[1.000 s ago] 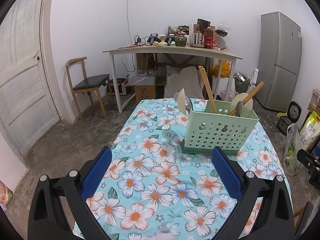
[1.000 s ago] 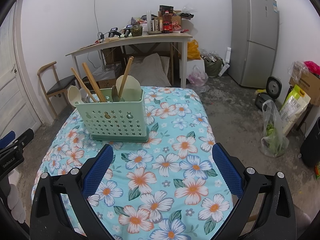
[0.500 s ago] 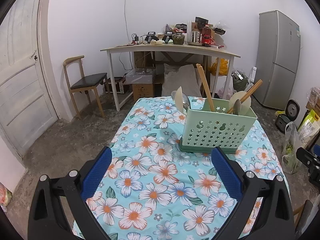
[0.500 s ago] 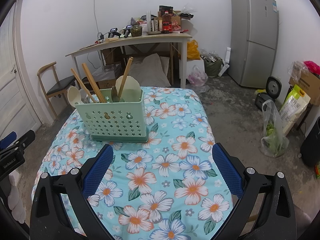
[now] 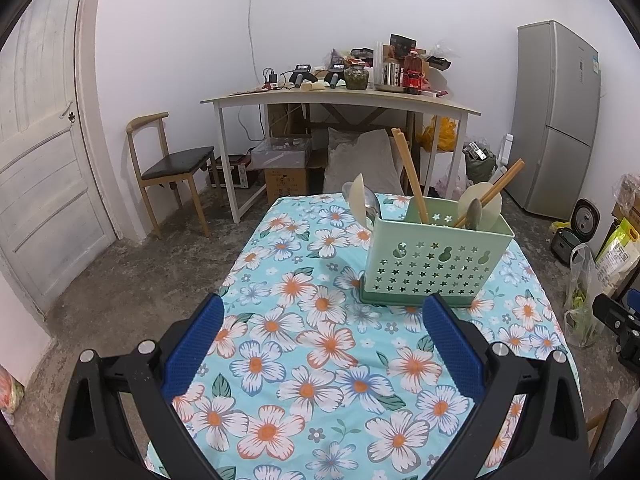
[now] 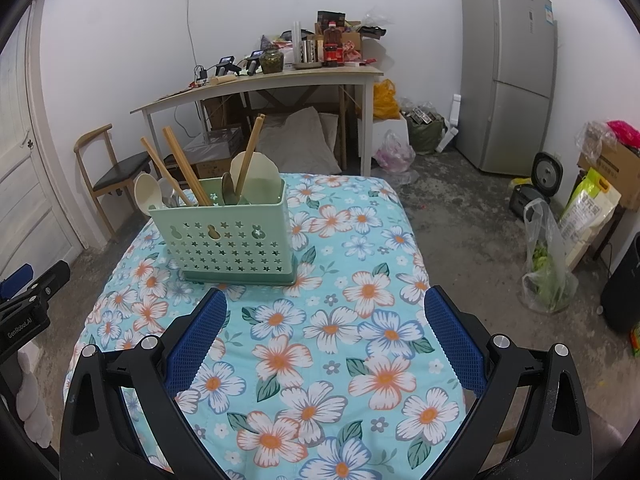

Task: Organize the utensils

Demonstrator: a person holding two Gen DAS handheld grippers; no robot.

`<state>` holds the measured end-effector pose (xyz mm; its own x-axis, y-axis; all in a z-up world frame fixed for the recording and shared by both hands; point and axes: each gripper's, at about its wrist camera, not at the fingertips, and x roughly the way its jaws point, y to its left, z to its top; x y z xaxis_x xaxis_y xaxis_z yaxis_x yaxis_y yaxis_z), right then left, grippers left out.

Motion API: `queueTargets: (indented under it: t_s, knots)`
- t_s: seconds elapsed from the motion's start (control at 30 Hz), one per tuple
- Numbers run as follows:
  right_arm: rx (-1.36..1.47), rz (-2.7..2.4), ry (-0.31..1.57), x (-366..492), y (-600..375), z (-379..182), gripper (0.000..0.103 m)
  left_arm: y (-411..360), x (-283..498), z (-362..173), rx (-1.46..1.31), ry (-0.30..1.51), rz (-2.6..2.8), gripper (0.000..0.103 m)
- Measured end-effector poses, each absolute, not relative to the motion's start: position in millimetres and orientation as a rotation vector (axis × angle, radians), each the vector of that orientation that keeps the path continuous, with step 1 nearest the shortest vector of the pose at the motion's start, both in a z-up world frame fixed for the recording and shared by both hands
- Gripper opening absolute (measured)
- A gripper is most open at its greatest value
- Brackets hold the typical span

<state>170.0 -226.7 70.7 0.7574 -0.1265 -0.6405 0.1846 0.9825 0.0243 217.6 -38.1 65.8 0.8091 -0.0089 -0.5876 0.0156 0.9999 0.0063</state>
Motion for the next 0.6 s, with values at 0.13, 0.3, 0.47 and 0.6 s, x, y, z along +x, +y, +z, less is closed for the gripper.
queueTargets:
  t_s: [0.13,0.3,0.47,0.6]
  knots:
    - [0.088,-0.171,0.691,170.1,-226.2,71.0,0.095,-37.6,217.6,65.7,0.011,0.628,-0.013,0.097]
    - [0.087,-0.170,0.691,169.9,-226.1,71.1,0.095,-38.4,217.5,65.9,0.012,0.628,-0.013,0.097]
    - [0.088,-0.172,0.691,170.2,-225.5,71.2,0.095,-38.0,217.6,65.7,0.012,0.628,-0.014,0.097]
    - [0.088,-0.172,0.691,170.1,-226.1,71.6,0.095,-37.9,217.7,65.7,0.012,0.629,-0.014,0.097]
